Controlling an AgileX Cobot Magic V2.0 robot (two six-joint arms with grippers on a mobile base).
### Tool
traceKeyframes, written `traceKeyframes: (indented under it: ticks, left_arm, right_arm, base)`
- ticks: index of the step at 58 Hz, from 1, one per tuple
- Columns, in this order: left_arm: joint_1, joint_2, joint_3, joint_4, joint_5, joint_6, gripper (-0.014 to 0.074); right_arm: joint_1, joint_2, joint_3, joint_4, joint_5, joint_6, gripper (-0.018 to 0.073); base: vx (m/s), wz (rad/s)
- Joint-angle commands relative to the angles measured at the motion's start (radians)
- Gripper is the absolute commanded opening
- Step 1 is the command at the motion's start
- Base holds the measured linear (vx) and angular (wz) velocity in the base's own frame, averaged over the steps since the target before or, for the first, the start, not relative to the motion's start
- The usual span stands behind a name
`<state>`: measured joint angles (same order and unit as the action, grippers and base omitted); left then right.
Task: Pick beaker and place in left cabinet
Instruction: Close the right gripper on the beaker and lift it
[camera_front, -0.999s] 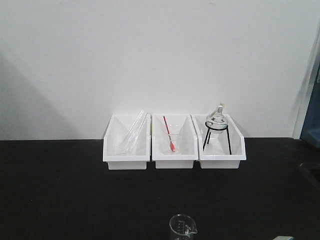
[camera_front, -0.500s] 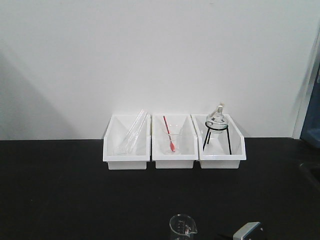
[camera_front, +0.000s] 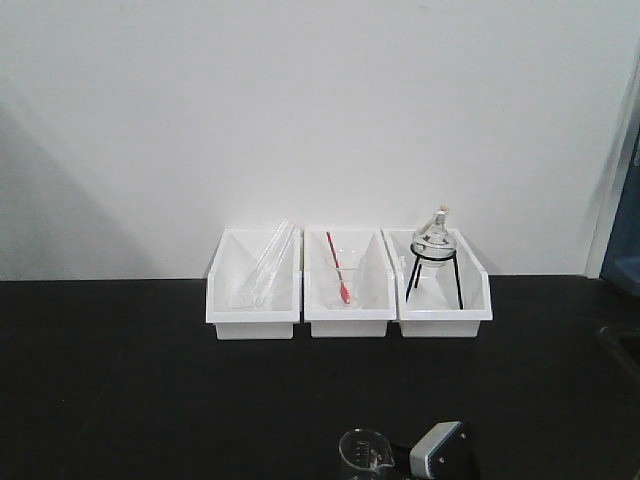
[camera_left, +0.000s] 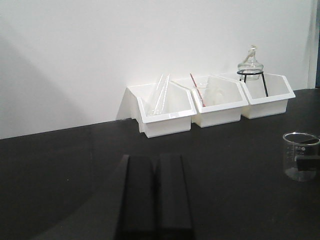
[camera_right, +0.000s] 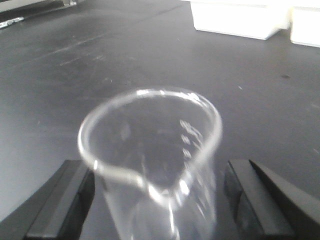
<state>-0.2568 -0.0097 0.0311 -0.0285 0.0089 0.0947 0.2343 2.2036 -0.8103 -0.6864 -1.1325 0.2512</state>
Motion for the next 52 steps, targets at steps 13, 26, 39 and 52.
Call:
traceKeyframes:
  ticks: [13,26,39,52]
  left_arm:
    - [-0.004,-0.018,0.016,-0.008,-0.083,-0.003,0.0001]
    - [-0.004,-0.018,0.016,-0.008,-0.083,-0.003,0.0001]
    - [-0.004,-0.018,0.016,-0.008,-0.083,-0.003,0.0001]
    - [-0.004,-0.018,0.016,-0.008,-0.083,-0.003,0.0001]
  right_arm:
    - [0.069,0.023,-0.102,0.114,-0.196,-0.001,0.0517]
    - [0.085,0.017,-0.095,0.155,-0.214,-0.001,0.0097]
    - [0.084,-0.110,-0.032,0.163,-0.182,-0.002,-0.0010]
    - [0.082,-0.408,0.068,0.193,0.067,0.060,-0.0006]
  base:
    - [0.00,0.00]
    - [0.00,0.00]
    - [0.00,0.00]
    - [0.00,0.00]
